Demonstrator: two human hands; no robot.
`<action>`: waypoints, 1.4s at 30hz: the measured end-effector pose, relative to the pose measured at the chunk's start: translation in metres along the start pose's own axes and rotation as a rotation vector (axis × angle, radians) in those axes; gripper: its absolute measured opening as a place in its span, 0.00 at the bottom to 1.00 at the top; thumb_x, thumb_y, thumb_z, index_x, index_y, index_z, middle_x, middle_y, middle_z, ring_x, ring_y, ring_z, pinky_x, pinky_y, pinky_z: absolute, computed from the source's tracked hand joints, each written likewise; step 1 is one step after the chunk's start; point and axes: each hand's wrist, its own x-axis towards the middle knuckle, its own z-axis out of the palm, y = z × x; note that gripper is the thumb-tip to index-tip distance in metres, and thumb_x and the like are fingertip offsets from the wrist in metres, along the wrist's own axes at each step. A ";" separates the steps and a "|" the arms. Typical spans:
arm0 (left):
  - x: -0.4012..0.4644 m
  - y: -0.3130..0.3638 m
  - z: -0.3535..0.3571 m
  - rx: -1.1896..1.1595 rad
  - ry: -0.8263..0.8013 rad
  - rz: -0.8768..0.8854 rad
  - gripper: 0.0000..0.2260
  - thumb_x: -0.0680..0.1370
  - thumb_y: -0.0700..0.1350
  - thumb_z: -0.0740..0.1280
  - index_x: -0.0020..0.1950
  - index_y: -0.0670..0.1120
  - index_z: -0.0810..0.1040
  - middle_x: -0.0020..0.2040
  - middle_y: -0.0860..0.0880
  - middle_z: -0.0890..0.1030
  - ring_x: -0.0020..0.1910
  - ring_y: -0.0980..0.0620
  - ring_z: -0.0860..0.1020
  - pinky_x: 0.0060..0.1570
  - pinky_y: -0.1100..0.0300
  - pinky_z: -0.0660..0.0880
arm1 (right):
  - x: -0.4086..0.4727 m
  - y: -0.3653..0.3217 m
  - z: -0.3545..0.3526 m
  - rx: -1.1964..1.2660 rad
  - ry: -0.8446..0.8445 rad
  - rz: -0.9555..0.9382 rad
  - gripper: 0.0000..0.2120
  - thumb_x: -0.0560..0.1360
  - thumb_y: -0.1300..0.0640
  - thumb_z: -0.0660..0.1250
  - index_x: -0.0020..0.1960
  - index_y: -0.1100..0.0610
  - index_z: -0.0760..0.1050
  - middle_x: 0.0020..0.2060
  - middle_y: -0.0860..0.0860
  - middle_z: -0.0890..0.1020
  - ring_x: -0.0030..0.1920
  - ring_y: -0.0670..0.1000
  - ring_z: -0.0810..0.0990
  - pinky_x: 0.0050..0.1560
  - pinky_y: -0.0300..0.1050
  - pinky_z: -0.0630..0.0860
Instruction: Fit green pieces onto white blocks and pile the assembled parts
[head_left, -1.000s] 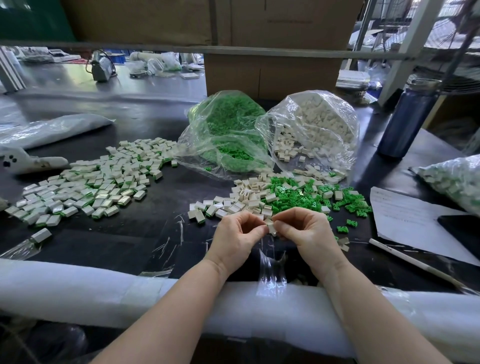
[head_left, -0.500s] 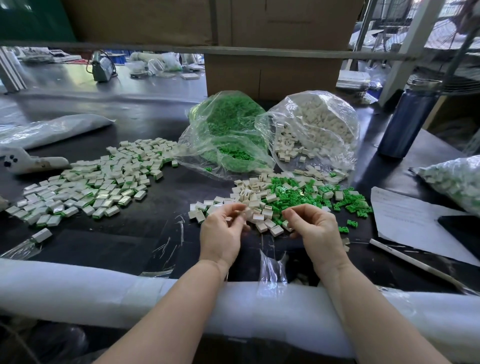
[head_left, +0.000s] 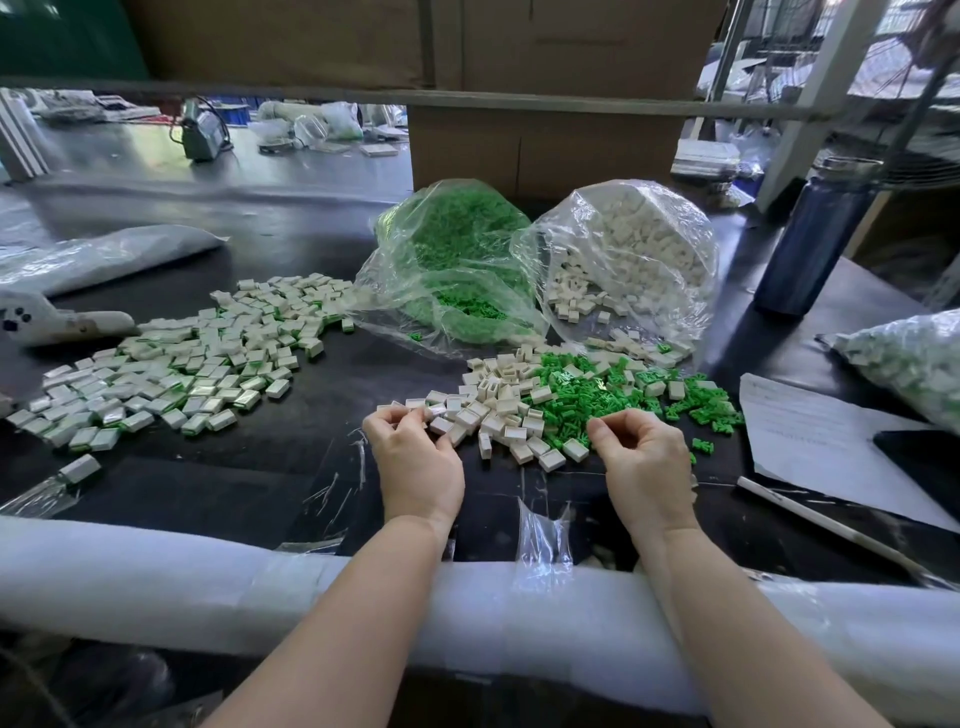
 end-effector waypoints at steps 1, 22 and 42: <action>0.000 0.000 0.000 0.024 -0.011 -0.007 0.15 0.76 0.36 0.66 0.62 0.34 0.72 0.63 0.41 0.63 0.60 0.48 0.68 0.52 0.81 0.51 | 0.000 0.001 0.000 -0.022 0.003 -0.002 0.09 0.74 0.59 0.69 0.35 0.53 0.76 0.30 0.45 0.77 0.34 0.45 0.75 0.36 0.36 0.69; -0.011 0.004 0.005 0.187 -0.302 0.332 0.16 0.76 0.40 0.66 0.63 0.47 0.75 0.57 0.51 0.75 0.54 0.52 0.74 0.57 0.64 0.69 | 0.002 0.002 -0.007 -0.503 0.052 0.282 0.16 0.75 0.57 0.64 0.62 0.52 0.72 0.62 0.56 0.70 0.65 0.57 0.63 0.62 0.51 0.63; -0.015 0.007 0.007 0.157 -0.430 0.411 0.07 0.72 0.45 0.72 0.46 0.47 0.77 0.46 0.54 0.74 0.47 0.54 0.74 0.53 0.63 0.72 | 0.001 0.002 -0.004 -0.297 -0.011 0.100 0.10 0.74 0.67 0.63 0.45 0.55 0.79 0.47 0.53 0.81 0.49 0.54 0.77 0.46 0.40 0.68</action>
